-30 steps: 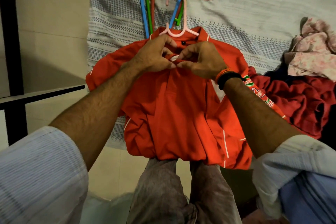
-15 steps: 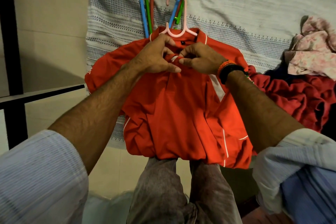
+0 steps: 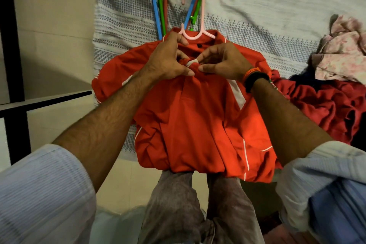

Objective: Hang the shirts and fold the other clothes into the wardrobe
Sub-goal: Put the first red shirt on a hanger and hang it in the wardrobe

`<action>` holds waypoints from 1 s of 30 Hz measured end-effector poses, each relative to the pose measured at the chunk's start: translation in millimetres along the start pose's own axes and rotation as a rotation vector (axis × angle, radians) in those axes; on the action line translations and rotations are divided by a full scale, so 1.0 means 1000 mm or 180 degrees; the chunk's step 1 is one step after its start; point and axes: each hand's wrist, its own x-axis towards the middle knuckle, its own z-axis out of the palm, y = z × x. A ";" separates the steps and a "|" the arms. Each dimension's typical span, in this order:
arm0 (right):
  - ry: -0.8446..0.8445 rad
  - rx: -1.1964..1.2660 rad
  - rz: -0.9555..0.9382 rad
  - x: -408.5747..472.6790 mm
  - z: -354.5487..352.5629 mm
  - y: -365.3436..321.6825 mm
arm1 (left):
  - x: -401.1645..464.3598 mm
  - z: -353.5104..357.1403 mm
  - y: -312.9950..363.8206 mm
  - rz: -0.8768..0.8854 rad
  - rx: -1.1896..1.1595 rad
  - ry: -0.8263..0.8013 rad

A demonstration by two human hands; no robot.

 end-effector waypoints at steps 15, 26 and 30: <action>0.0680 -0.0460 -0.0103 -0.002 0.019 -0.002 | 0.003 -0.013 0.009 0.0083 0.0773 -0.0109; 0.1723 -0.1128 -0.0017 0.012 -0.001 -0.014 | 0.004 -0.025 0.024 0.0023 0.1111 0.1763; 0.1561 -0.1940 -0.0033 0.032 -0.002 -0.015 | 0.025 -0.027 0.023 -0.0166 0.1654 0.1442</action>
